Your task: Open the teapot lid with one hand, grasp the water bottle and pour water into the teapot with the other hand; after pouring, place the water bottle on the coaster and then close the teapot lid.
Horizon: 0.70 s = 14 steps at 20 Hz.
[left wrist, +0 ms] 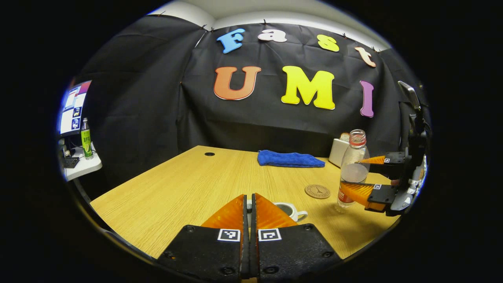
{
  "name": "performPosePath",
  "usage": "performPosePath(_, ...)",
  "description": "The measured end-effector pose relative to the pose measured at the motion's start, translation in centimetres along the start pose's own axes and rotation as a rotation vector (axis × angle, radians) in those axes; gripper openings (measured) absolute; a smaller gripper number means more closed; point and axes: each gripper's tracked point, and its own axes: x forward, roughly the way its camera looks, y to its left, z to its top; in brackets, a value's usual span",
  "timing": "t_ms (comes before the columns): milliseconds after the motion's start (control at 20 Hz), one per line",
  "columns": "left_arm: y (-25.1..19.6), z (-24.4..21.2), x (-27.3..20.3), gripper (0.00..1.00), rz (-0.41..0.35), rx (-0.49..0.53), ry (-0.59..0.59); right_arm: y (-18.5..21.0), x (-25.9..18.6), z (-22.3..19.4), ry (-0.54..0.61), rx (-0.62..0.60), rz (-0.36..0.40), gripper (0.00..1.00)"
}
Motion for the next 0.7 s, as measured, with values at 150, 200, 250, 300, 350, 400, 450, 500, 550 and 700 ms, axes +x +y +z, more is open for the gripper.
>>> performPosePath(150, 1.3, -0.4, -0.2, 0.03, 0.015, 0.004, 0.010, 1.0, 1.9, -0.4, 0.044, -0.251, -0.014, 0.71)
performPosePath(200, 1.6, -0.6, -0.2, 0.03, 0.017, 0.006, 0.013, 1.4, 2.5, -0.4, 0.048, -0.337, -0.017, 0.70)
performPosePath(250, 1.8, -0.6, -0.3, 0.03, 0.019, 0.007, 0.015, 1.6, 3.1, -0.6, 0.046, -0.394, -0.018, 0.70)
performPosePath(300, 2.1, -0.7, -0.3, 0.03, 0.025, 0.008, 0.018, 2.0, 3.5, -0.6, 0.042, -0.440, -0.018, 0.71)
performPosePath(350, 2.3, -0.8, -0.2, 0.03, 0.029, 0.009, 0.019, 2.5, 3.9, -0.6, 0.038, -0.475, -0.018, 0.71)
performPosePath(400, 2.6, -0.8, -0.3, 0.03, 0.032, 0.010, 0.019, 2.8, 4.0, -0.5, 0.033, -0.507, -0.020, 0.71)
performPosePath(450, 2.8, -0.9, -0.4, 0.03, 0.036, 0.009, 0.017, 3.0, 4.2, -0.2, 0.027, -0.548, -0.028, 0.71)
performPosePath(500, 3.0, -0.9, -0.4, 0.03, 0.040, 0.006, 0.017, 3.3, 4.3, 0.0, 0.022, -0.588, -0.034, 0.71)
performPosePath(550, 3.2, -1.0, -0.5, 0.02, 0.043, 0.002, 0.017, 3.5, 4.5, 0.1, 0.014, -0.629, -0.037, 0.71)
performPosePath(700, 3.8, -0.8, -0.4, 0.03, 0.061, -0.003, 0.010, 3.6, 5.3, 0.7, -0.004, -0.737, -0.061, 0.71)
